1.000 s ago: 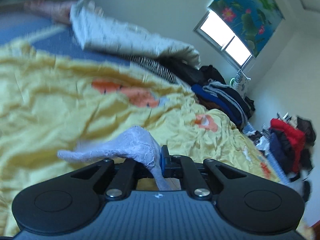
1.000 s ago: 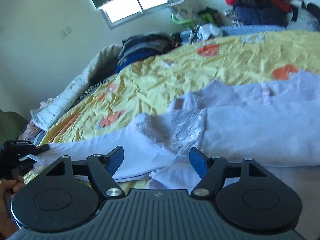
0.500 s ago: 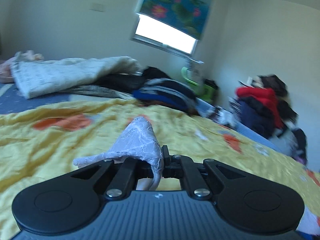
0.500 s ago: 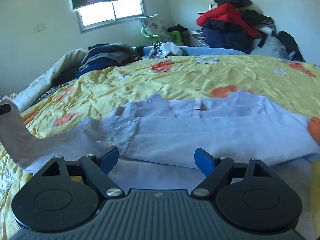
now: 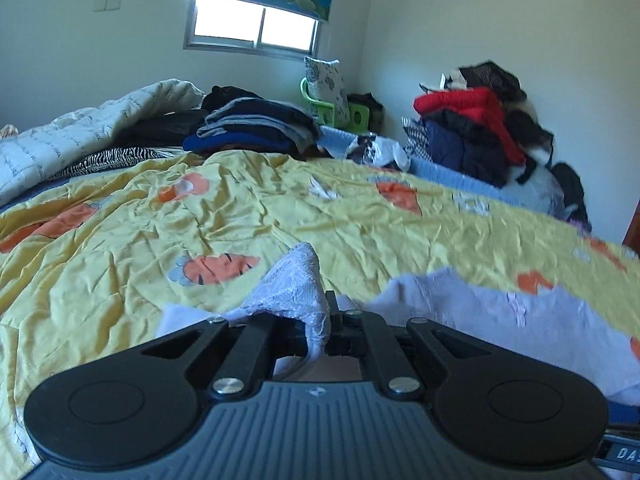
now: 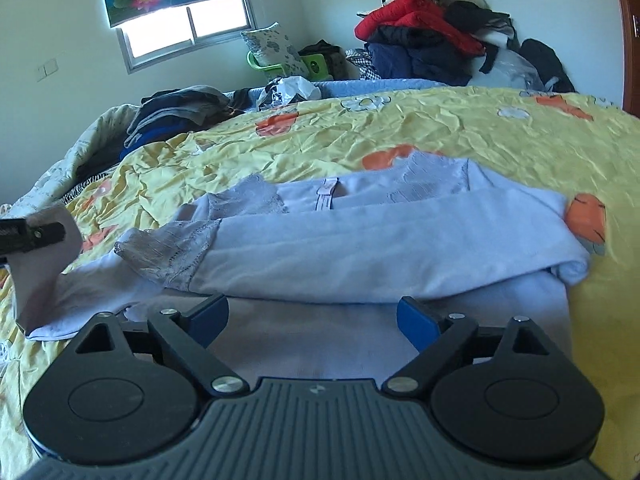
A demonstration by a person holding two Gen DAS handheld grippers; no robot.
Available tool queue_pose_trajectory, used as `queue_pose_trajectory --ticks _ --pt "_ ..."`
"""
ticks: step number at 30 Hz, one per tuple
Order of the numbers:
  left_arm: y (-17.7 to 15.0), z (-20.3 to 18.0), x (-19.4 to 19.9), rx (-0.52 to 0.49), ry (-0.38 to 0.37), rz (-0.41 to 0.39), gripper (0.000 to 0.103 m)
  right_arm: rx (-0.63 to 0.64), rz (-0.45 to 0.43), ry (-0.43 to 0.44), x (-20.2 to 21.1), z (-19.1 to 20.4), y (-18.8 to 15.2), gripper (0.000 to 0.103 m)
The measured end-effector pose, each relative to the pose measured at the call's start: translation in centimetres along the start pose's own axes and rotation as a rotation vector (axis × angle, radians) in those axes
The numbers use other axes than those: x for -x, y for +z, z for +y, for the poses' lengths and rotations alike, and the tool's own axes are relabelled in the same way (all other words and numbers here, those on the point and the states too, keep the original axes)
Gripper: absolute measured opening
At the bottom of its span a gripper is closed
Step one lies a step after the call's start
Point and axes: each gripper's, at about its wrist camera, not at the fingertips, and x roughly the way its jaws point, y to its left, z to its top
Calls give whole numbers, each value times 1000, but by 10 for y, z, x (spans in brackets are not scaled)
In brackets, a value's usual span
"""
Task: Fold small clothes
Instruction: 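Lift the held sleeve and carry it across the top's body with the left gripper, then lay the sleeve over the folded side and open the left gripper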
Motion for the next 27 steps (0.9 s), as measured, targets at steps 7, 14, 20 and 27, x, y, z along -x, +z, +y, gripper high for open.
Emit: queue_pose_trajectory --ticks 7,14,20,27 --pt "-1 -20 -8 -65 -1 17 5 6 -3 2 8 -5 -3 94" --pt "5 -44 -16 -111 -11 26 5 33 -1 -20 17 -11 -7 96" --pt "10 -79 -20 -152 -41 25 5 23 -3 -29 26 -23 -11 97" --pt "20 -126 -26 -189 -134 53 5 14 -3 -34 35 -35 -17 98"
